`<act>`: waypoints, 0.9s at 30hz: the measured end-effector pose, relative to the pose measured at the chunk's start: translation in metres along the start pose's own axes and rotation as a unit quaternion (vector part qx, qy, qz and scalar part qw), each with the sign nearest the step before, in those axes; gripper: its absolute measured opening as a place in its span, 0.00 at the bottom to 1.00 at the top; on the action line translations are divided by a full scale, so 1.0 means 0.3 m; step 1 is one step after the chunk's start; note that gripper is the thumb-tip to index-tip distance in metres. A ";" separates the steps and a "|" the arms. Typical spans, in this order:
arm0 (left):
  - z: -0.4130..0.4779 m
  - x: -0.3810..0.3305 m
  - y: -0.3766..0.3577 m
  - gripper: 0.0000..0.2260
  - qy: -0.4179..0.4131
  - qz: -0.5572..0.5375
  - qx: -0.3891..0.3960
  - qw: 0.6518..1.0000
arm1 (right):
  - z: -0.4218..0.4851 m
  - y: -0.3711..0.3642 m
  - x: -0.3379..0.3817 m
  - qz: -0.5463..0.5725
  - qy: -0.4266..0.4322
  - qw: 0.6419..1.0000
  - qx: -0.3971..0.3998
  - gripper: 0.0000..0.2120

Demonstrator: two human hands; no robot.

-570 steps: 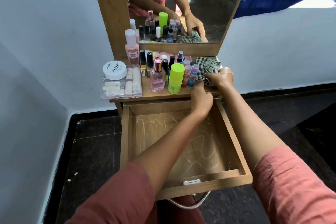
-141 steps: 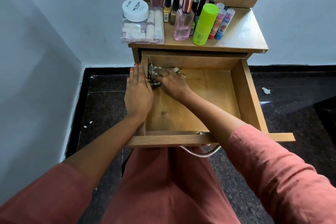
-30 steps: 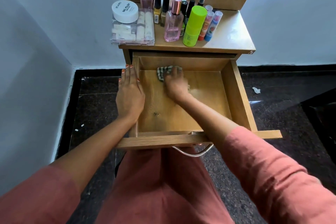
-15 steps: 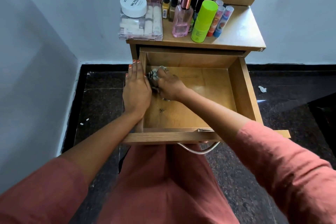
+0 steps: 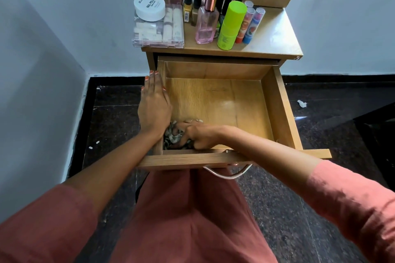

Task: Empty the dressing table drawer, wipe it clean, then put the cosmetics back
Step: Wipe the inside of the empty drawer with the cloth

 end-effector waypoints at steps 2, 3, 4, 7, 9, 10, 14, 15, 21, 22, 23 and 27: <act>-0.001 0.000 0.000 0.21 0.000 0.000 -0.002 1.000 | -0.019 0.001 -0.011 0.017 0.000 1.000 -0.020 0.25; -0.001 -0.001 0.001 0.21 0.000 0.001 -0.002 1.000 | -0.035 -0.001 -0.025 0.028 -0.005 0.999 -0.031 0.25; -0.002 0.000 0.000 0.20 0.000 0.001 -0.002 1.000 | -0.055 -0.003 -0.044 0.035 -0.014 0.998 -0.042 0.25; -0.001 -0.002 -0.003 0.20 -0.002 -0.001 0.002 1.000 | -0.144 0.012 -0.148 0.048 -0.070 0.993 -0.082 0.20; -0.001 -0.002 -0.003 0.20 -0.001 -0.002 0.002 1.000 | -0.217 0.033 -0.243 0.060 -0.124 0.984 -0.112 0.20; -0.001 -0.001 -0.003 0.20 0.000 -0.003 0.002 1.000 | -0.253 0.049 -0.292 0.065 -0.151 0.977 -0.133 0.21; -0.004 -0.003 -0.001 0.20 0.001 -0.006 0.006 1.000 | -0.356 0.122 -0.463 0.075 -0.261 0.927 -0.260 0.25; -0.005 -0.004 0.001 0.20 0.000 -0.006 0.006 1.000 | -0.362 0.132 -0.485 0.076 -0.290 0.912 -0.280 0.25; -0.002 -0.001 0.001 0.20 0.001 -0.002 0.005 1.000 | -0.290 0.115 -0.417 0.028 -0.311 0.909 -0.277 0.27; -0.002 -0.002 0.001 0.20 0.001 -0.002 0.004 1.000 | -0.279 0.111 -0.389 0.018 -0.286 0.919 -0.272 0.26; -0.002 -0.003 0.002 0.20 0.002 -0.004 0.005 1.000 | -0.268 0.104 -0.360 0.018 -0.259 0.930 -0.259 0.25; -0.002 -0.002 0.002 0.21 0.005 -0.004 0.003 1.000 | -0.192 0.049 -0.234 0.141 -0.170 0.961 -0.164 0.19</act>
Point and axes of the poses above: each hand's wrist, its own z-axis towards the middle knuckle, its own y-axis out of the back of the hand, x = y × z, the point moved 7 cm from there along z, towards the middle knuckle, and after that the axes turned 11 degrees about z, right-handed, at the moved point
